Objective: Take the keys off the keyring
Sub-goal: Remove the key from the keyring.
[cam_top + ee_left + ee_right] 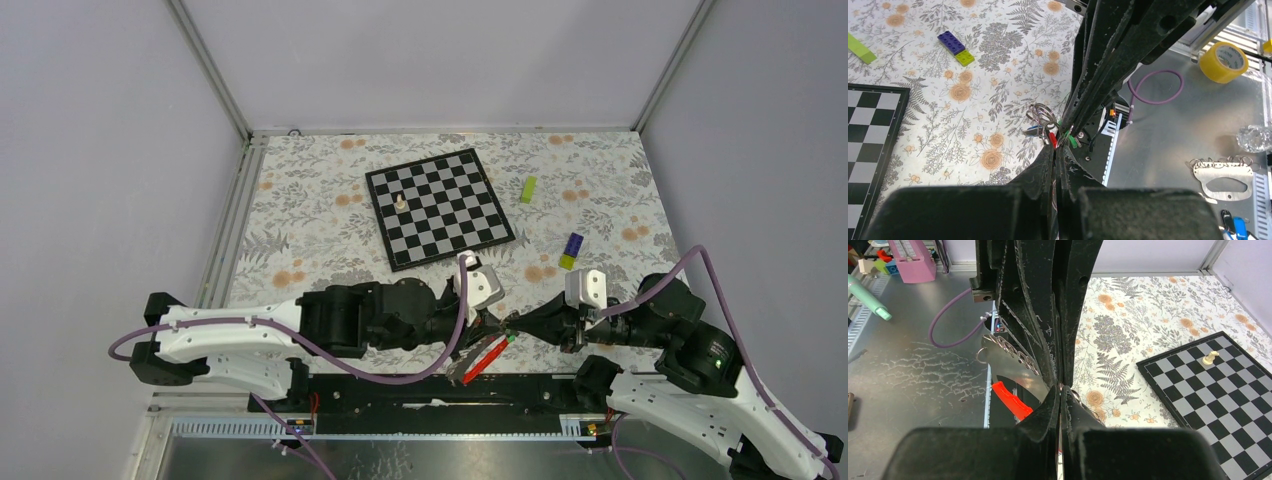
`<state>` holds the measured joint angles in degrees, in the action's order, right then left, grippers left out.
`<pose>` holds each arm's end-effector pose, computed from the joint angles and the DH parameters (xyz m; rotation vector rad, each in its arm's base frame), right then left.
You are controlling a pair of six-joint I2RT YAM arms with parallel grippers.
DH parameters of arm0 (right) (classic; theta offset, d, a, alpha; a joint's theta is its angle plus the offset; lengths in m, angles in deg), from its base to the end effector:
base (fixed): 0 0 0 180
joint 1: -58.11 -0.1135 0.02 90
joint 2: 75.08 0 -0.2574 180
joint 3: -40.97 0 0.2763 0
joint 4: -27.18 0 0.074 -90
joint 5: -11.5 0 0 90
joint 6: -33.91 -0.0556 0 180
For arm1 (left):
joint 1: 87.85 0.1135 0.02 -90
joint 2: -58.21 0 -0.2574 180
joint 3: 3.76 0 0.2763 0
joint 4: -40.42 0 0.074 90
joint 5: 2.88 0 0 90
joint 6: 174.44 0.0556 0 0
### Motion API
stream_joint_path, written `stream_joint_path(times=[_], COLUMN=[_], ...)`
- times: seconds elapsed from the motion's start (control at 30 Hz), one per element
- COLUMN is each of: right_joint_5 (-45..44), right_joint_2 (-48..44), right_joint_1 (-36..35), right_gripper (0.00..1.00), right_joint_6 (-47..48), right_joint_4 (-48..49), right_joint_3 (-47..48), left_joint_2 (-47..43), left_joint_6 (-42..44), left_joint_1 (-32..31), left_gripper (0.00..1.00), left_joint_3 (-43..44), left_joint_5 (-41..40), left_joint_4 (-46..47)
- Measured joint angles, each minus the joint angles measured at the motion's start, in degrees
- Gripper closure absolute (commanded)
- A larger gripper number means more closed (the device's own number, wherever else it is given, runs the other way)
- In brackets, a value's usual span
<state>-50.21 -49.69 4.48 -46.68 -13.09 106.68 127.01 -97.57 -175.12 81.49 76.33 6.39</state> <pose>0.0506 0.1131 0.4028 -1.1867 1.1590 0.9814 0.0254 -0.3137 0.3929 1.0952 1.6791 -1.0041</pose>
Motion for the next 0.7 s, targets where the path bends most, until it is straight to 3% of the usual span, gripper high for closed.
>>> stream_joint_path(times=[0.53,0.7], right_joint_5=[3.5,5.7], right_joint_2=[0.0,0.0], right_joint_1=[-0.7,-0.7], right_gripper=[1.0,1.0], right_joint_6=[4.4,4.4], right_joint_4=[-3.4,-3.3], right_joint_3=[1.1,1.1], left_joint_2=[-0.1,-0.3], left_joint_6=[5.9,7.0], left_joint_1=[1.0,1.0], left_gripper=[0.99,0.85], left_joint_3=[0.0,0.0], left_joint_5=[11.5,13.6], left_joint_4=[-0.3,-0.5])
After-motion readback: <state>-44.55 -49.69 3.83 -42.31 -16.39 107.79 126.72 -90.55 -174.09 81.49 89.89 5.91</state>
